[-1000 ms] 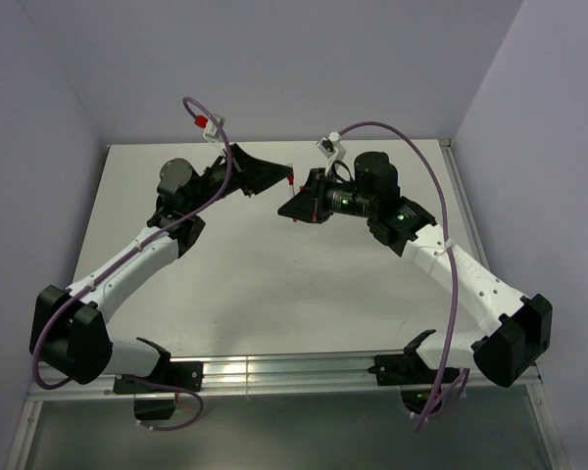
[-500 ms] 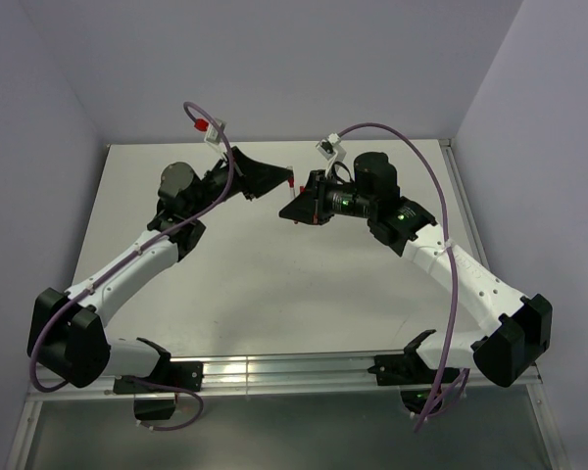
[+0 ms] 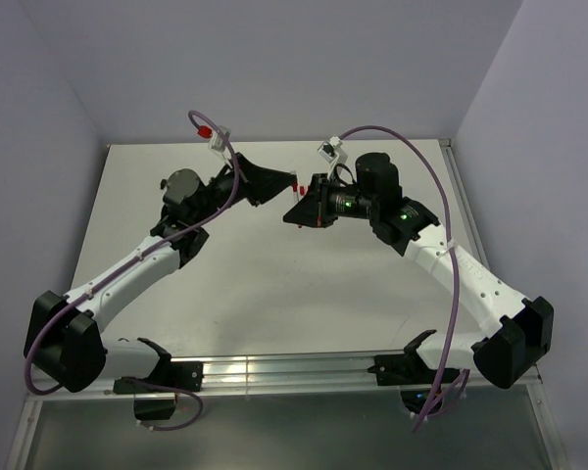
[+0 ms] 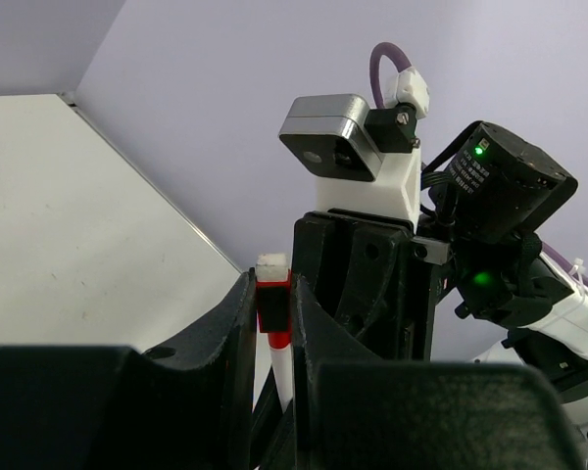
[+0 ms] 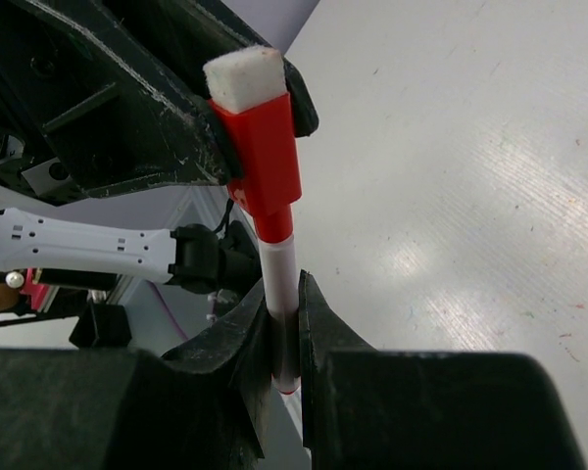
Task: Insert the pens into the pen caps
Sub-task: Insert the pen cap onto the pen.
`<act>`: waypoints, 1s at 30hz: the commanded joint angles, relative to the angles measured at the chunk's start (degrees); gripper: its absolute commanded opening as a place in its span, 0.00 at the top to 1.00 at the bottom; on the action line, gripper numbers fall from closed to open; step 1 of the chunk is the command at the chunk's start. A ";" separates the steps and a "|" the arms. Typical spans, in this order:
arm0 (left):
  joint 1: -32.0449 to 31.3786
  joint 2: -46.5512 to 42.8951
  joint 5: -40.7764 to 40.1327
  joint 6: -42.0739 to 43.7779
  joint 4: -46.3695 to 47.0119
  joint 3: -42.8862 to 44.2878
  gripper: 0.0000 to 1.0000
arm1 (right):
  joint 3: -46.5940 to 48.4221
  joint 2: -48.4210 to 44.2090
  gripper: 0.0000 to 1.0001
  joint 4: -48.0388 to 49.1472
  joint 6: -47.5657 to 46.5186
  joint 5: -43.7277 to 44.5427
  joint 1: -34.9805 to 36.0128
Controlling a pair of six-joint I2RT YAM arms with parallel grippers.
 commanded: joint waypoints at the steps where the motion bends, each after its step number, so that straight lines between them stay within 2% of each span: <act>1: -6.07 -2.11 14.43 2.51 -9.79 -4.95 1.00 | 4.41 -2.16 1.00 14.56 0.20 6.37 -2.61; 11: -8.36 -3.61 12.41 3.65 -11.37 -7.25 1.00 | 4.68 -1.81 1.00 14.64 0.29 5.49 -3.05; 20: -8.62 -3.08 13.29 3.47 -10.93 -5.84 1.00 | 5.03 -1.54 1.00 13.94 0.20 4.96 -3.05; 30: -8.62 -4.14 11.44 5.23 -14.70 -2.24 1.00 | 5.20 -1.10 1.00 14.11 0.55 2.68 -2.96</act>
